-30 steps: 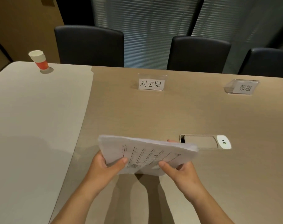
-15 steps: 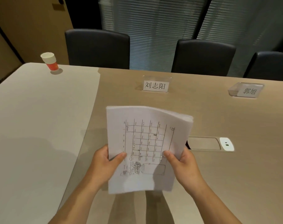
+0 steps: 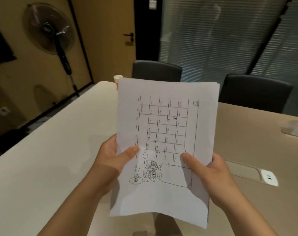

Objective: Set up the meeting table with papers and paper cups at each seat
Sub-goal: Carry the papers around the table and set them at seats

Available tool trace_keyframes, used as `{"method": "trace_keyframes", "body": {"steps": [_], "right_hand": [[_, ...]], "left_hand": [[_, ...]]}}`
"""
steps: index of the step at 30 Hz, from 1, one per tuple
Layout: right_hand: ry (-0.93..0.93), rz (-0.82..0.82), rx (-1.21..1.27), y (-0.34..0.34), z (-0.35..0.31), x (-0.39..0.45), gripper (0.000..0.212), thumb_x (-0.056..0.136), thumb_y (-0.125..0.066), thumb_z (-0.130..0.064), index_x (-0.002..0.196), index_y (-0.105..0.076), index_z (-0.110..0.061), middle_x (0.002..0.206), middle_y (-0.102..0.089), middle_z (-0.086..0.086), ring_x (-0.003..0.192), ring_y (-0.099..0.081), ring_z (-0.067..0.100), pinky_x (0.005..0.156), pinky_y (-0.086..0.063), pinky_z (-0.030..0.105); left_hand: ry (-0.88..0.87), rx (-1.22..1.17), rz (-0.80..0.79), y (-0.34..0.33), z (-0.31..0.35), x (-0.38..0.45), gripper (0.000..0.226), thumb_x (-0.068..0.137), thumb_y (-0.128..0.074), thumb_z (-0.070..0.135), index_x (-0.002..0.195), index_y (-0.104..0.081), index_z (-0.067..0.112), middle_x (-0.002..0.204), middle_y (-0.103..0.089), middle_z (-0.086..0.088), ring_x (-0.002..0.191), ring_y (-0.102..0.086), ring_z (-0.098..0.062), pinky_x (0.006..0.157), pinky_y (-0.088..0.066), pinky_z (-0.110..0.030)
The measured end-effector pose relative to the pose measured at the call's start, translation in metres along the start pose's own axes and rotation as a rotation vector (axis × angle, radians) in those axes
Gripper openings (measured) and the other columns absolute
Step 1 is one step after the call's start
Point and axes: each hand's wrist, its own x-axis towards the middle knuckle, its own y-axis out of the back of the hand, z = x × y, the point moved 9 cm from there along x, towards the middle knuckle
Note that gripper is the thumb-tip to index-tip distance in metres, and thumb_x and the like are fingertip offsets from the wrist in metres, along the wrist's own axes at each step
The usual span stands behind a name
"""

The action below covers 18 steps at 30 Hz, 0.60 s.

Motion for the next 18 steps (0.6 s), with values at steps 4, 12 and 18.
{"method": "trace_keyframes", "body": {"steps": [4, 12, 18], "right_hand": [[0.107, -0.082, -0.056, -0.049, -0.039, -0.023, 0.014, 0.089, -0.064, -0.012, 0.093, -0.074, -0.021, 0.089, -0.079, -0.009, 0.083, -0.074, 0.009, 0.065, -0.056, 0.017], [0.257, -0.281, -0.002, -0.182, -0.096, -0.077, 0.016, 0.084, -0.068, -0.012, 0.075, -0.076, -0.023, 0.077, -0.078, -0.004, 0.069, -0.074, 0.012, 0.053, -0.054, 0.017], [0.350, -0.452, 0.110, -0.311, -0.130, -0.144, 0.020, 0.071, -0.068, -0.024, 0.086, -0.077, -0.036, 0.091, -0.079, -0.006, 0.084, -0.075, 0.016, 0.070, -0.061, 0.028]], "left_hand": [[-0.078, 0.002, 0.080, 0.048, 0.039, -0.048, 0.030, 0.088, -0.064, 0.000, 0.115, -0.066, 0.014, 0.109, -0.076, -0.006, 0.098, -0.073, -0.027, 0.082, -0.060, -0.037], [-0.184, -0.038, 0.255, 0.171, 0.103, -0.175, 0.030, 0.078, -0.064, 0.017, 0.104, -0.073, 0.027, 0.108, -0.077, -0.006, 0.094, -0.074, -0.029, 0.069, -0.061, -0.035], [-0.225, 0.030, 0.320, 0.275, 0.132, -0.293, 0.028, 0.082, -0.055, 0.029, 0.103, -0.071, 0.039, 0.106, -0.077, -0.001, 0.089, -0.075, -0.023, 0.062, -0.059, -0.028]]}}
